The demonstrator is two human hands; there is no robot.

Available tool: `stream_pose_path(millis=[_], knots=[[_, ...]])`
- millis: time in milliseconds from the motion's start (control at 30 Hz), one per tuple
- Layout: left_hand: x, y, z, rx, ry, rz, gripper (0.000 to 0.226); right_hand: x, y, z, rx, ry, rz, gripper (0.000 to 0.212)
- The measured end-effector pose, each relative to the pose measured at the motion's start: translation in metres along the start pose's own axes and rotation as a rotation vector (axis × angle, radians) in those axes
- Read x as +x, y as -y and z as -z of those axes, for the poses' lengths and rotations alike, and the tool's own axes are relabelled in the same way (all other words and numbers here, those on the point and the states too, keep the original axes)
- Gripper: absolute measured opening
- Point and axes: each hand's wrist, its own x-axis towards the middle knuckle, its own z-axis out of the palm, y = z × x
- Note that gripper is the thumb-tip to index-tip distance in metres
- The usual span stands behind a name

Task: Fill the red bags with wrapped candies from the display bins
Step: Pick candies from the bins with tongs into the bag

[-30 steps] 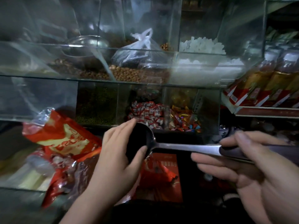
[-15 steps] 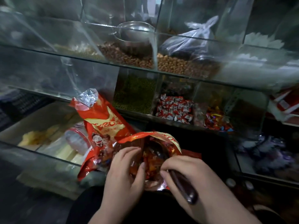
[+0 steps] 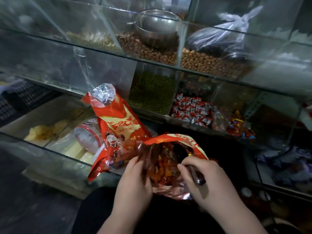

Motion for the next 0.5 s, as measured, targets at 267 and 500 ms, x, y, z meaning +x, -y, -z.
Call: stream_pose_path(millis=[267, 500], knots=[[0.025, -0.03, -0.001, -0.137, -0.084, -0.094, 0.07, 0.002, 0.001, 0.01, 0.433, -0.159, -0.313, 0.016], [0.023, -0.031, -0.006, -0.147, -0.037, -0.106, 0.072, 0.007, -0.004, -0.001, 0.467, -0.222, -0.381, 0.015]])
